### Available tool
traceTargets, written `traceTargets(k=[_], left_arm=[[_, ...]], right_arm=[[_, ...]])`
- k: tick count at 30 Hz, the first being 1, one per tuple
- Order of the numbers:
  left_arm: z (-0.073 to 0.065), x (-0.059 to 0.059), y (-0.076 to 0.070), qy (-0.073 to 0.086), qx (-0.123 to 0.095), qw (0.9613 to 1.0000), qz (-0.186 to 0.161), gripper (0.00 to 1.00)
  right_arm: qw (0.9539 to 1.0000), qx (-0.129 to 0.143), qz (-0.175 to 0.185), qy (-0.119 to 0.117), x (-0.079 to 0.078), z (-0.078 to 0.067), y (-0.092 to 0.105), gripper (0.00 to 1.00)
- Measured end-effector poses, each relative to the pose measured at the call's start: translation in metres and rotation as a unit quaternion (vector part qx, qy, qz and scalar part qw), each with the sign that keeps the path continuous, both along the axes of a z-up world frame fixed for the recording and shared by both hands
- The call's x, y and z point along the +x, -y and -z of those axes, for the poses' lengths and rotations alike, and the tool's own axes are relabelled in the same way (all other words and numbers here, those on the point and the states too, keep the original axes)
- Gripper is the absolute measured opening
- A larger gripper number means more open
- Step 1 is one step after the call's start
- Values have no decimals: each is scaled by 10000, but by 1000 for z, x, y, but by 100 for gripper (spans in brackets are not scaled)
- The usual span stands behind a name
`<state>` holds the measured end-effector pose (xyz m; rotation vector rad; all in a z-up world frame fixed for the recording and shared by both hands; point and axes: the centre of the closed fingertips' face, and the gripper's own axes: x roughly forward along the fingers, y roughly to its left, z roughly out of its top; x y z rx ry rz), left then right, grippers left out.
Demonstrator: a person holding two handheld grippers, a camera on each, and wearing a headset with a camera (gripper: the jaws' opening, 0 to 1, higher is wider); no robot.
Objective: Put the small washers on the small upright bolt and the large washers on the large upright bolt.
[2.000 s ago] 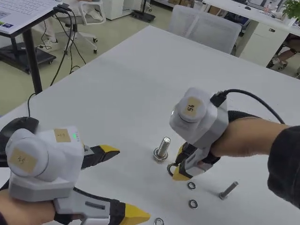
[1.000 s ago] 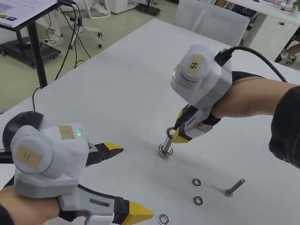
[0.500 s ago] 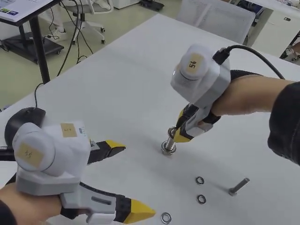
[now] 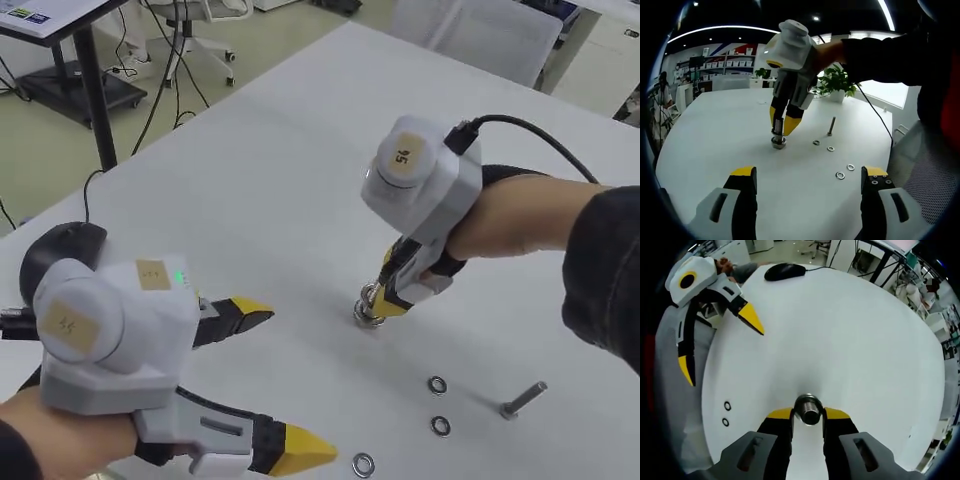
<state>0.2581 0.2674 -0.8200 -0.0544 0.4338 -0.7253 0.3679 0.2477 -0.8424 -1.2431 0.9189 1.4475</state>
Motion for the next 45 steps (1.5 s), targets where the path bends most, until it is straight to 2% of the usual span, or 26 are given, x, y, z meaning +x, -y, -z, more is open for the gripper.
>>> traceTargets(k=[11,12,16,30,38,45], left_arm=[[3,-3,0,-38,14,10000,-4,85],[3,-3,0,-41,19,10000,-4,85],[3,-4,-1,-52,9,10000,-13,85],[3,-4,1,-42,23,10000,22,85],[3,-4,3,-47,32,10000,64,85],[2,-4,6,-32,50,9999,122,85]], right_arm=[[10000,12,52,-15,-3,13,3,23],[10000,32,48,-24,-2,18,2,24],[10000,77,52,-35,1,20,1,24],[9999,84,51,35,5,22,3,25],[9999,66,137,67,7,18,14,26],[9997,46,212,62,2,17,25,26]])
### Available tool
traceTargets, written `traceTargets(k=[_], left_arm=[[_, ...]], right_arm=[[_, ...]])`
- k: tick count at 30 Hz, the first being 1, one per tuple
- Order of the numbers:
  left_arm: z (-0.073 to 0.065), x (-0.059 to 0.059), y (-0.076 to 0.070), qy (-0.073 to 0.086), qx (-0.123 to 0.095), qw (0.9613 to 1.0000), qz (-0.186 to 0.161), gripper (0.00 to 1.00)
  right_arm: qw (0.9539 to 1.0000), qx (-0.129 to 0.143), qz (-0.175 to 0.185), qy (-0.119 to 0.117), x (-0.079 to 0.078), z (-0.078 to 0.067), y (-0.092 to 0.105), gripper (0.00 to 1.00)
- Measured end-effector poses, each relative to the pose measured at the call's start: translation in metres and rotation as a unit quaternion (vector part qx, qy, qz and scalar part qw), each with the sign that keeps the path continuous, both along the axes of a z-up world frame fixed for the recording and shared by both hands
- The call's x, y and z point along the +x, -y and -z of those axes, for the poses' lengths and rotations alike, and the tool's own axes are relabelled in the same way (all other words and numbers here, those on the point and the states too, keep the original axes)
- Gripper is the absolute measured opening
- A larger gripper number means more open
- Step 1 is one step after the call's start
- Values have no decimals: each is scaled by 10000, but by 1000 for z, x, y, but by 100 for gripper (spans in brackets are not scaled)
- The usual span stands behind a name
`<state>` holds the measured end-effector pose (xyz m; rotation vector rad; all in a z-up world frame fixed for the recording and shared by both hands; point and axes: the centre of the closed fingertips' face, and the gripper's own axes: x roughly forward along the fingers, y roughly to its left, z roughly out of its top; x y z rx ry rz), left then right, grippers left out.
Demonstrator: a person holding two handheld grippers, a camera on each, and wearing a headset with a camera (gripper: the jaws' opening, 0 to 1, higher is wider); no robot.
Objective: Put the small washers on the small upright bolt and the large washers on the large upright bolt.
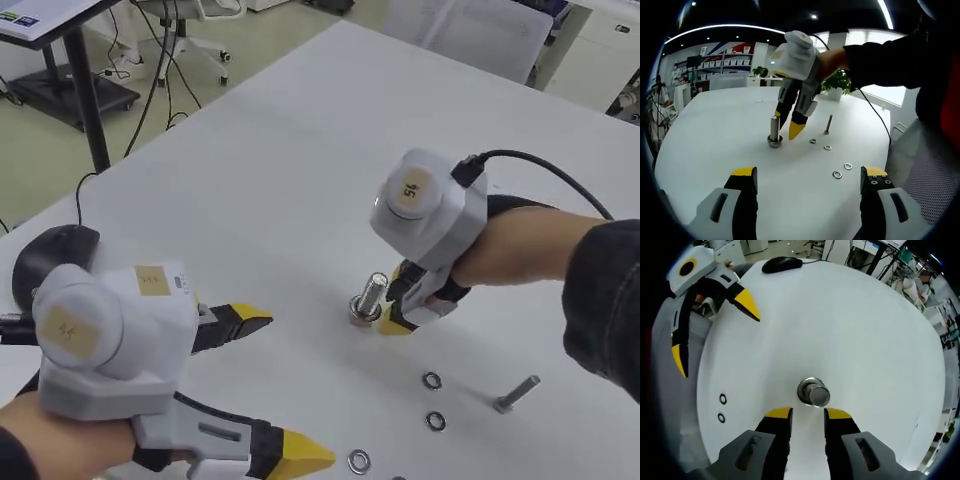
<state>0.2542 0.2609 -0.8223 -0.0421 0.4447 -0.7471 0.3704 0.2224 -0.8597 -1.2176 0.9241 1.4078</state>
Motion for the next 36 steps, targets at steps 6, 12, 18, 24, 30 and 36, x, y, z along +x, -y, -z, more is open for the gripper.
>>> traceTargets(k=[6,12,18,24,30,36], left_arm=[[-2,0,2,21,15,10000,34,84],[-4,1,4,43,21,10000,56,84],[-7,1,6,76,23,9999,96,84],[-8,1,6,87,27,9999,99,84],[-10,1,8,119,26,9998,139,84],[-12,0,10,129,30,9997,192,84]], right_arm=[[10000,-31,53,-2,-3,-2,11,26],[10000,-24,39,28,-14,-6,18,26],[10000,-4,4,-53,-33,-6,24,26],[9999,7,-50,-143,-53,-5,29,26],[9997,1,-82,-222,-71,-4,35,26],[9994,7,-58,-329,-90,-3,46,26]])
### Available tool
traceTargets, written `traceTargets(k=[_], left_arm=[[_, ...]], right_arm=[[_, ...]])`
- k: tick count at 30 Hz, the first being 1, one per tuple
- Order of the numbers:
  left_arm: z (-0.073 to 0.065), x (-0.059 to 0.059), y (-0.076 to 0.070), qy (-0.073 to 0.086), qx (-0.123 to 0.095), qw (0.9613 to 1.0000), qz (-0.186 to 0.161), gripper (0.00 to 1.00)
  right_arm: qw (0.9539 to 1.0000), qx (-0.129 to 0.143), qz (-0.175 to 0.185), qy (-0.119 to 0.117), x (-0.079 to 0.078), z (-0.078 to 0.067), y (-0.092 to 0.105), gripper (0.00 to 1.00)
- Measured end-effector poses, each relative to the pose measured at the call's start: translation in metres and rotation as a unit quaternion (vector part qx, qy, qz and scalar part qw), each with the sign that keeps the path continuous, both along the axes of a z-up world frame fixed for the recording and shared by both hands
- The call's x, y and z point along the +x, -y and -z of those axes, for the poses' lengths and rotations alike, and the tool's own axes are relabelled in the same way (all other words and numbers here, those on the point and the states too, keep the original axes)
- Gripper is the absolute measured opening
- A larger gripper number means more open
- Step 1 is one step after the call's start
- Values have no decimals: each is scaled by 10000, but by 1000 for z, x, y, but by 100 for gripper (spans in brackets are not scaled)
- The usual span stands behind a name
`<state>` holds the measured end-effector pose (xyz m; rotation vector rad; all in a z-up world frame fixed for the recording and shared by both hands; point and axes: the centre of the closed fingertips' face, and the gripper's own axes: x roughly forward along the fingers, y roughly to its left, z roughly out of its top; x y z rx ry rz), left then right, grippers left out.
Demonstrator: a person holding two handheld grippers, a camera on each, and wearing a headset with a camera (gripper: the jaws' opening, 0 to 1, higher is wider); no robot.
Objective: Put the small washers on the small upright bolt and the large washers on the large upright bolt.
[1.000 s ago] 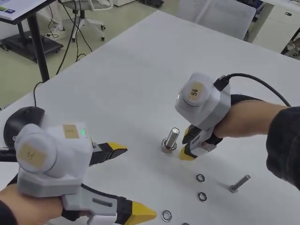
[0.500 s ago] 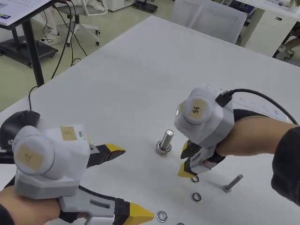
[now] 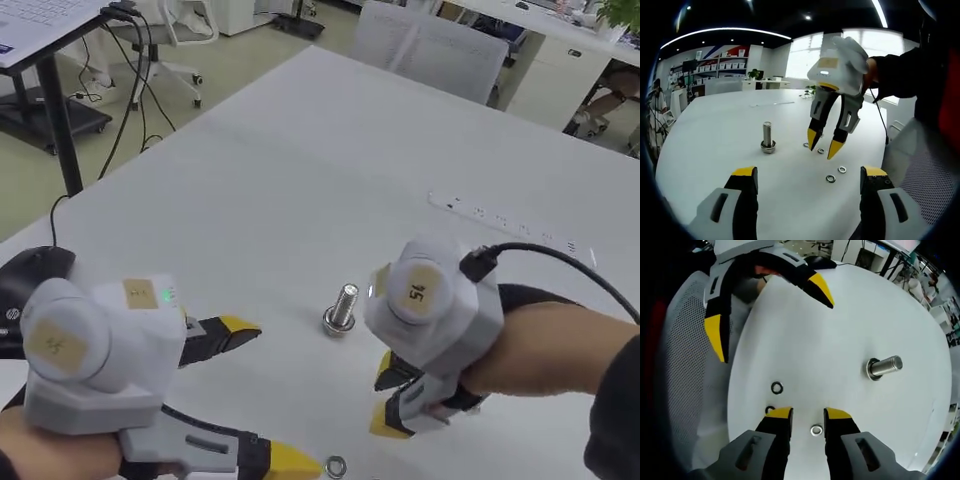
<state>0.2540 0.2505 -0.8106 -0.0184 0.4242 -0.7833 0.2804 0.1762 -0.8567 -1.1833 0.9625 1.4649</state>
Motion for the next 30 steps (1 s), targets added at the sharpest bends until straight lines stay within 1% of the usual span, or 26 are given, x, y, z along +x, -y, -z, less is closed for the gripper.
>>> traceTargets(k=[5,7,10,14,22,25,30], left_arm=[[-2,0,2,25,8,10000,36,84],[-3,0,3,32,1,10000,38,84],[-5,0,4,45,5,10000,52,84],[-6,0,5,59,8,10000,68,84],[-7,-1,5,84,-9,10000,52,84],[-7,-2,5,82,-5,10000,55,83],[-6,-2,6,88,-10,9999,51,83]], right_arm=[[9999,-48,8,-116,-18,4,12,26],[9999,-64,10,-137,-22,5,14,26],[9997,-88,12,-222,-33,8,19,26],[9996,-125,-6,-257,-41,12,23,26],[9996,-74,26,-287,-51,19,22,25],[9996,-36,57,-261,-49,19,21,24],[9999,-64,-67,-116,-49,20,22,22]])
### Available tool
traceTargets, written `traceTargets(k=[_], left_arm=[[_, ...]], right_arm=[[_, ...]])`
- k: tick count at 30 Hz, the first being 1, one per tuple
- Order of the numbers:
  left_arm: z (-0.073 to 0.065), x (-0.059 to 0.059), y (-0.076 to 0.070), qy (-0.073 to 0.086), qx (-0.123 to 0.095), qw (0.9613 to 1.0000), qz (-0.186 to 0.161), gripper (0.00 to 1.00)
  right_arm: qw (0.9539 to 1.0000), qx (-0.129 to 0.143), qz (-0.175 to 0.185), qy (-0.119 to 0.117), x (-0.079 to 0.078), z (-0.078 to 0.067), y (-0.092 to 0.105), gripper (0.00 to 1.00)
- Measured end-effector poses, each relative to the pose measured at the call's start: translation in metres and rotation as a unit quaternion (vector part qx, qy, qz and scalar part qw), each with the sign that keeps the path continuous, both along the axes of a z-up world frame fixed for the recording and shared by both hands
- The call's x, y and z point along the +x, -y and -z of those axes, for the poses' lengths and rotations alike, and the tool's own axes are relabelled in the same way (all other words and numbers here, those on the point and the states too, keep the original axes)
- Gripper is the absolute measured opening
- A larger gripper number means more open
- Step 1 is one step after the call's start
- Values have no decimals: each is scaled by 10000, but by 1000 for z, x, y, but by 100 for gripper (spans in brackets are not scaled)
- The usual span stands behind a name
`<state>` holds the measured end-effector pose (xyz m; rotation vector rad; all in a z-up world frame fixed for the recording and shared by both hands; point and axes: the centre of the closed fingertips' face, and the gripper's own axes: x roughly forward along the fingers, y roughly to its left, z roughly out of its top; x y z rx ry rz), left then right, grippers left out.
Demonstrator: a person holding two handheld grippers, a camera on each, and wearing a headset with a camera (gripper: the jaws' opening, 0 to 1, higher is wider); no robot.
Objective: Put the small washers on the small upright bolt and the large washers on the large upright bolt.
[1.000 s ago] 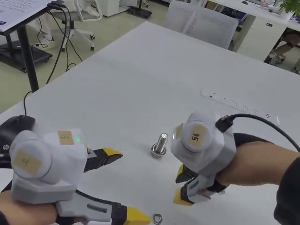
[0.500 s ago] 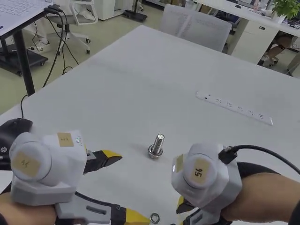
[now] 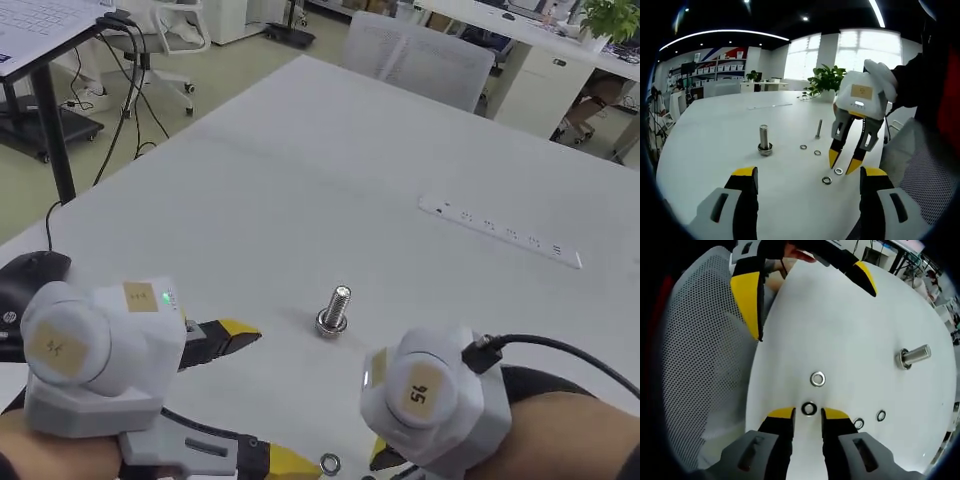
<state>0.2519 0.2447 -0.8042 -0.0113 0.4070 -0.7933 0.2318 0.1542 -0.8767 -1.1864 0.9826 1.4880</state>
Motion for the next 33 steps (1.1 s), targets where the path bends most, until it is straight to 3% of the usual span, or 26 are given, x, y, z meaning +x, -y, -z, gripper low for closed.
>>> traceTargets(k=[3,13,33], left_arm=[[0,0,0,2,-4,10000,-1,84],[1,-3,3,-17,-36,10000,36,83],[4,-7,6,-88,-53,9998,159,83]], right_arm=[[9997,-28,-134,203,0,1,0,22],[9996,35,-76,253,-1,1,0,15],[9999,57,-2,110,-1,0,0,13]])
